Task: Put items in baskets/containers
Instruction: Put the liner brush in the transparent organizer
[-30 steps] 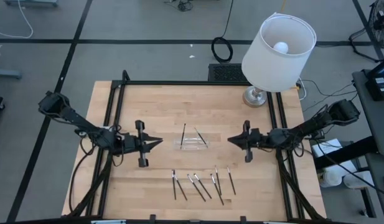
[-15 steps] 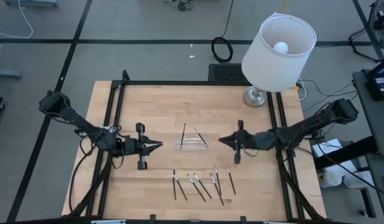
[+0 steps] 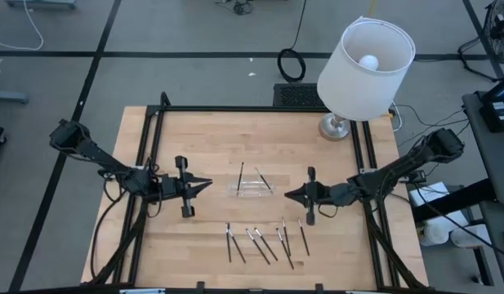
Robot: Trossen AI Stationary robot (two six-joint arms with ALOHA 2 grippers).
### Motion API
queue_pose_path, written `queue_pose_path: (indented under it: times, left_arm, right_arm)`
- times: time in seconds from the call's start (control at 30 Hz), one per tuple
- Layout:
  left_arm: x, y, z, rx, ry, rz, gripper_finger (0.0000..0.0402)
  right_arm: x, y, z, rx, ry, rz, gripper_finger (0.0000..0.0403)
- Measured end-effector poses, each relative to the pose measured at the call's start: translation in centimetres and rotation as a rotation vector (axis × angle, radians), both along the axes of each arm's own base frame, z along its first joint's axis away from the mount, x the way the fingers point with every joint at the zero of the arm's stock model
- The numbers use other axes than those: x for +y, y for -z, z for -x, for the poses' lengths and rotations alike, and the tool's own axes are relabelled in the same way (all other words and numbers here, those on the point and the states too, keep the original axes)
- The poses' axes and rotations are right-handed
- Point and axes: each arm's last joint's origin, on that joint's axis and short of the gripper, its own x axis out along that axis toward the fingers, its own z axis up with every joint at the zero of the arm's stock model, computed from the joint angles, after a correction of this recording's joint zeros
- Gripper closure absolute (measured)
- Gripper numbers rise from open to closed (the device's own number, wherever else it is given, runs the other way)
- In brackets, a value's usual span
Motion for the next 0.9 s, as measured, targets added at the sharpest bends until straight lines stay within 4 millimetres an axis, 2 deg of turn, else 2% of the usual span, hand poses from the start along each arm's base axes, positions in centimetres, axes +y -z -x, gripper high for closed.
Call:
queue_pose_path:
  times: [0.57,0.9]
  left_arm:
    - [0.0,0.4,-0.1,0.037,0.001,0.006,0.0366]
    - [0.0,0.4,-0.1,0.038,-0.002,-0.002,0.0366]
  right_arm:
    - [0.3,1.3,-1.0,0.01,0.032,0.069,0.0403]
    - [0.6,0.9,-1.2,-0.024,-0.064,0.039,0.0403]
